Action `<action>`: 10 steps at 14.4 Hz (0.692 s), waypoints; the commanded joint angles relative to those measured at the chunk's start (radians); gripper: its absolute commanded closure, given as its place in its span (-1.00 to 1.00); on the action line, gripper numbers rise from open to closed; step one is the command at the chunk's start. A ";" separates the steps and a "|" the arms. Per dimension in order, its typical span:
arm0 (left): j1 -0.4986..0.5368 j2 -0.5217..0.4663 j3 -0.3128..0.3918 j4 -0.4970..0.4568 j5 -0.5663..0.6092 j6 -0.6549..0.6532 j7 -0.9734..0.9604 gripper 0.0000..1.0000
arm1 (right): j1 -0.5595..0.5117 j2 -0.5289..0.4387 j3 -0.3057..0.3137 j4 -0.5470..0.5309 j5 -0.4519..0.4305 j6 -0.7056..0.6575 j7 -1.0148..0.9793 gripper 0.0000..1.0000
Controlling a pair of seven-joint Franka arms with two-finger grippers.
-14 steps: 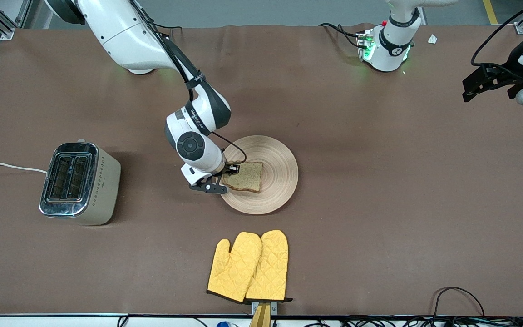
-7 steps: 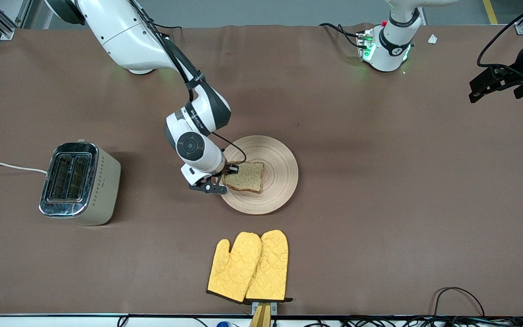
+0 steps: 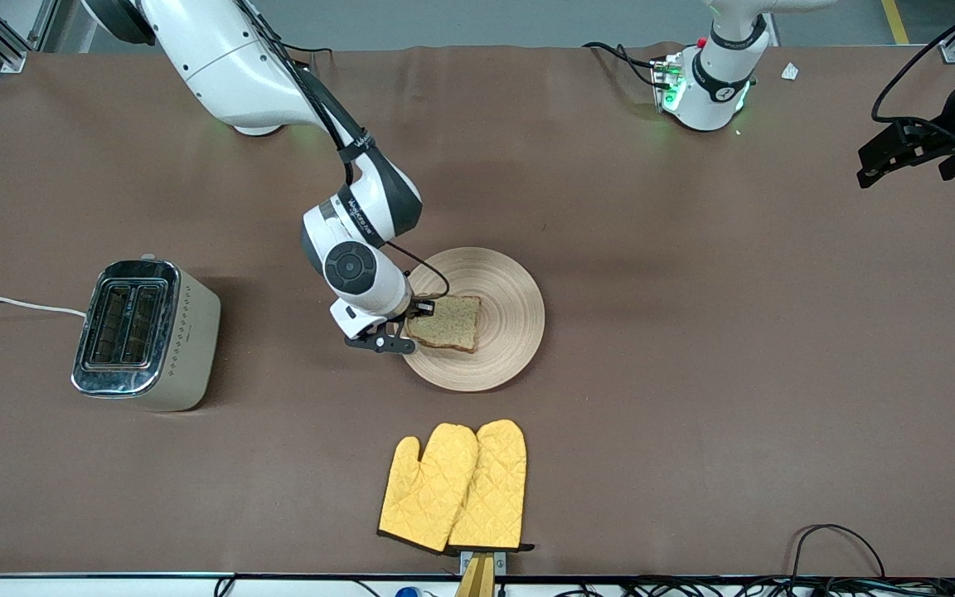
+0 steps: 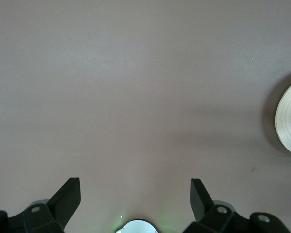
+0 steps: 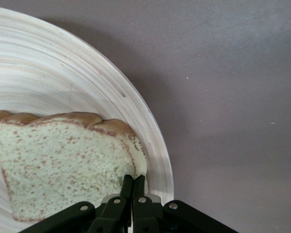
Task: Move plate and put bread in toaster
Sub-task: 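Lift the bread with the right gripper and carry it to the toaster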
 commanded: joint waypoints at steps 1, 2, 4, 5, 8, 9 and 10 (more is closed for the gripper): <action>-0.002 -0.005 0.000 0.002 0.002 0.006 0.005 -1.00 | -0.004 -0.066 -0.006 0.068 -0.068 -0.186 0.010 0.99; -0.002 -0.005 0.000 0.002 0.001 0.006 0.005 -1.00 | -0.008 -0.067 -0.006 0.137 -0.126 -0.297 0.002 0.99; -0.002 -0.005 0.000 0.002 -0.001 0.006 0.005 -1.00 | -0.020 -0.063 -0.002 0.277 -0.257 -0.518 -0.015 0.99; -0.002 -0.005 0.000 0.002 -0.001 0.004 0.005 -1.00 | -0.017 -0.066 -0.002 0.315 -0.298 -0.596 -0.047 0.99; 0.000 -0.007 0.002 0.002 -0.001 0.001 0.007 -1.00 | -0.014 -0.080 -0.003 0.360 -0.474 -0.750 -0.149 0.99; 0.001 -0.007 0.002 0.002 -0.001 0.001 0.007 -1.00 | -0.010 -0.096 -0.002 0.360 -0.569 -0.790 -0.195 0.99; 0.001 -0.007 0.002 0.002 -0.001 0.001 0.007 -1.00 | -0.002 -0.100 0.001 0.360 -0.669 -0.833 -0.240 0.99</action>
